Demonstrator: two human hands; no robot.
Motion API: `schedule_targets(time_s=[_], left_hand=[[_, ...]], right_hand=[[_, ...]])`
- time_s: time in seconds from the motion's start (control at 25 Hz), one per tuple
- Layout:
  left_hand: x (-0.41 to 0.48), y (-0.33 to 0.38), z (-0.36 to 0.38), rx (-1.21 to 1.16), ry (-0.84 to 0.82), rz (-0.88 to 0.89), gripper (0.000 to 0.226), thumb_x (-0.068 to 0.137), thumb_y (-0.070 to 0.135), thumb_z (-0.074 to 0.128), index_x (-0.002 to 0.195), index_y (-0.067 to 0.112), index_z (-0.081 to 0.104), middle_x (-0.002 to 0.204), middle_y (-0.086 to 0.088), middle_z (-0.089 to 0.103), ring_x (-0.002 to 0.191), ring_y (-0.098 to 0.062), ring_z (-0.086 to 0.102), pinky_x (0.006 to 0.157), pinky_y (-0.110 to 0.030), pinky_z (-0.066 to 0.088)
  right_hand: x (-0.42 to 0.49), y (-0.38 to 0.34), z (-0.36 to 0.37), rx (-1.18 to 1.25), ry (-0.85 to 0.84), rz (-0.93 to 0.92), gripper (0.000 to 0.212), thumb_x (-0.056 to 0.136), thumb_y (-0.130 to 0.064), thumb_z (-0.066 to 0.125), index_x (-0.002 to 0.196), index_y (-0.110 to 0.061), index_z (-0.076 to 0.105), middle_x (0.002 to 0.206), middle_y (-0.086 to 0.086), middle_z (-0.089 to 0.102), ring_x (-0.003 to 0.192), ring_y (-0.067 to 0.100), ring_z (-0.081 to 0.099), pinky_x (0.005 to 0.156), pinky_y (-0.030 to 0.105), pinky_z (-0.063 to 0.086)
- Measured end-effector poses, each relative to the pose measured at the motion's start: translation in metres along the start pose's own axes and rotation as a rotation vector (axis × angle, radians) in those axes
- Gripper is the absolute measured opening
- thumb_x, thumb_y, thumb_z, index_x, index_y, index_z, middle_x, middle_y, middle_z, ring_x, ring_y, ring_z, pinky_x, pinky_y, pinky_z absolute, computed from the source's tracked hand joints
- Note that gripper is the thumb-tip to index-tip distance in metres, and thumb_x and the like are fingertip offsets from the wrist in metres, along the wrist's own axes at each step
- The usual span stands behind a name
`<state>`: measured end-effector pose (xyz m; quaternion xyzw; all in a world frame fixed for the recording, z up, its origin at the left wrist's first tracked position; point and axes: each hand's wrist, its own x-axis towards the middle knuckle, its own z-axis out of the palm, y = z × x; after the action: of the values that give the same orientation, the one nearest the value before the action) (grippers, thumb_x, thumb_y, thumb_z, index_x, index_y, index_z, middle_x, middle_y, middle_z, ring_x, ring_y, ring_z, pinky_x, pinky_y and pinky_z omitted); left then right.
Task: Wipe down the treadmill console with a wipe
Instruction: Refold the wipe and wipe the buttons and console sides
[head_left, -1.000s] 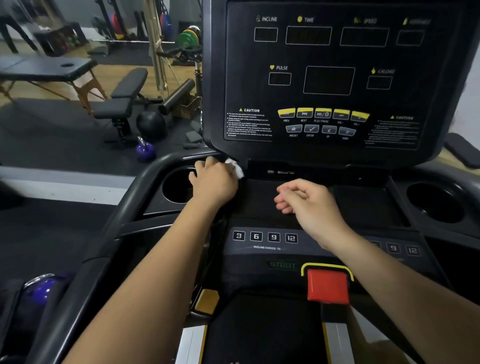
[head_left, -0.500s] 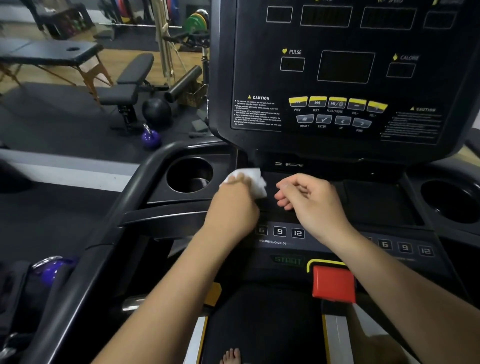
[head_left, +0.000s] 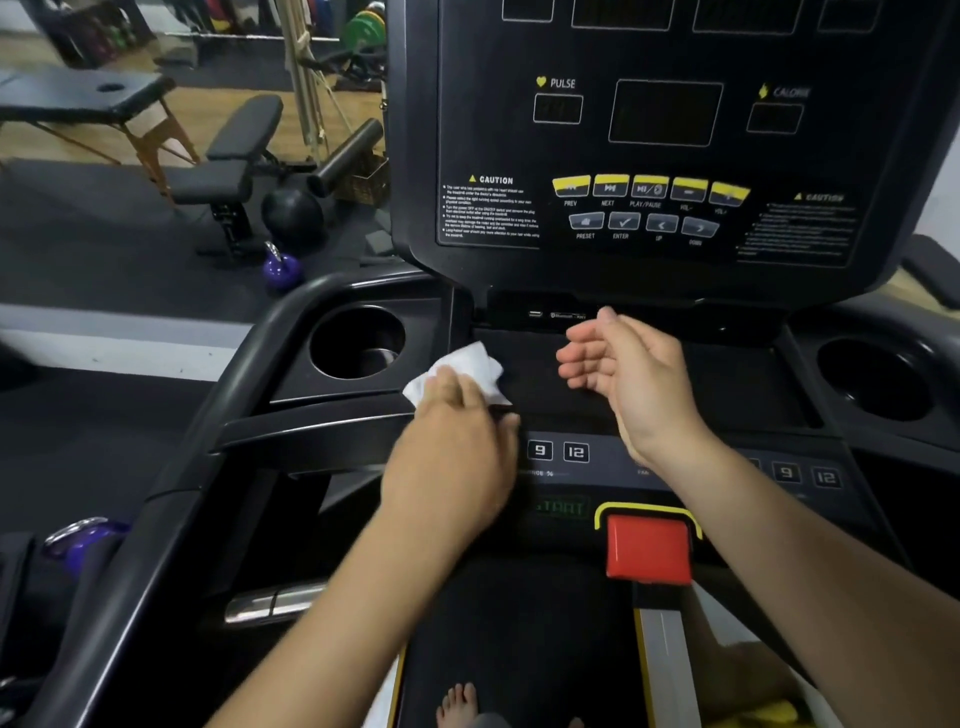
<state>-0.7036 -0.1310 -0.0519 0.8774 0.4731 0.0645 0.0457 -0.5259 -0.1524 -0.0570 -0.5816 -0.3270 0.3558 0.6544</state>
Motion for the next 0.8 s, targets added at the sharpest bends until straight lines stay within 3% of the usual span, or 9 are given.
schedule_targets(time_s=[0.08, 0.16, 0.32, 0.4, 0.52, 0.64, 0.8], left_hand=[[-0.013, 0.018, 0.004, 0.132, -0.138, -0.013, 0.077, 0.1, 0.051, 0.031, 0.14, -0.014, 0.038, 0.146, -0.034, 0.041, 0.14, -0.043, 0.034, 0.117, -0.043, 0.029], [-0.005, 0.026, 0.001, 0.154, -0.228, -0.012, 0.084, 0.1, 0.058, 0.017, 0.146, -0.012, 0.029, 0.152, -0.032, 0.033, 0.147, -0.041, 0.019, 0.122, -0.046, 0.016], [0.031, 0.051, -0.004, 0.004, -0.272, 0.194, 0.079, 0.101, 0.059, 0.017, 0.15, -0.003, 0.029, 0.158, -0.025, 0.028, 0.15, -0.035, 0.019, 0.122, -0.041, 0.016], [0.029, 0.068, -0.001, -0.054, -0.287, 0.282, 0.077, 0.101, 0.06, 0.018, 0.147, 0.001, 0.037, 0.156, -0.022, 0.034, 0.145, -0.034, 0.03, 0.115, -0.041, 0.028], [0.016, 0.056, 0.005, 0.002, -0.219, 0.256, 0.084, 0.096, 0.068, 0.016, 0.141, 0.004, 0.046, 0.146, -0.021, 0.048, 0.132, -0.034, 0.049, 0.101, -0.04, 0.043], [0.047, 0.03, 0.006, 0.054, -0.219, 0.116, 0.088, 0.096, 0.069, 0.015, 0.151, 0.002, 0.028, 0.159, -0.019, 0.029, 0.146, -0.032, 0.03, 0.109, -0.043, 0.037], [0.055, 0.065, 0.014, -0.007, -0.311, 0.282, 0.084, 0.096, 0.068, 0.016, 0.156, 0.009, 0.022, 0.165, -0.01, 0.017, 0.153, -0.025, 0.006, 0.121, -0.039, 0.016]], right_hand=[[0.0, 0.0, -0.002, 0.05, 0.01, 0.016, 0.039, 0.09, -0.04, 0.048, 0.08, -0.009, 0.069, 0.071, 0.012, 0.071, 0.065, 0.022, 0.067, 0.056, 0.026, 0.052], [-0.001, -0.001, -0.004, 0.067, 0.017, 0.019, 0.041, 0.094, -0.038, 0.046, 0.082, -0.007, 0.068, 0.07, 0.012, 0.071, 0.065, 0.022, 0.066, 0.057, 0.026, 0.052], [-0.002, -0.008, 0.0, 0.093, 0.05, 0.092, 0.041, 0.101, -0.033, 0.043, 0.086, -0.004, 0.067, 0.071, 0.013, 0.069, 0.066, 0.021, 0.066, 0.06, 0.027, 0.054], [-0.005, -0.019, -0.013, 0.264, 0.065, 0.204, 0.037, 0.1, -0.033, 0.045, 0.091, -0.003, 0.066, 0.074, 0.011, 0.071, 0.068, 0.02, 0.068, 0.061, 0.029, 0.056], [-0.009, -0.042, -0.061, 0.29, 0.127, 0.099, 0.029, 0.096, -0.029, 0.048, 0.092, -0.008, 0.067, 0.077, 0.008, 0.072, 0.072, 0.018, 0.069, 0.063, 0.03, 0.056], [-0.011, -0.049, -0.083, 0.066, 0.223, 0.036, 0.024, 0.095, -0.019, 0.048, 0.086, -0.012, 0.069, 0.076, 0.008, 0.071, 0.073, 0.02, 0.069, 0.064, 0.03, 0.057], [-0.015, -0.019, -0.064, -0.078, 0.167, 0.177, 0.017, 0.096, -0.006, 0.05, 0.099, -0.009, 0.067, 0.103, 0.014, 0.068, 0.097, 0.022, 0.068, 0.078, 0.035, 0.059]])
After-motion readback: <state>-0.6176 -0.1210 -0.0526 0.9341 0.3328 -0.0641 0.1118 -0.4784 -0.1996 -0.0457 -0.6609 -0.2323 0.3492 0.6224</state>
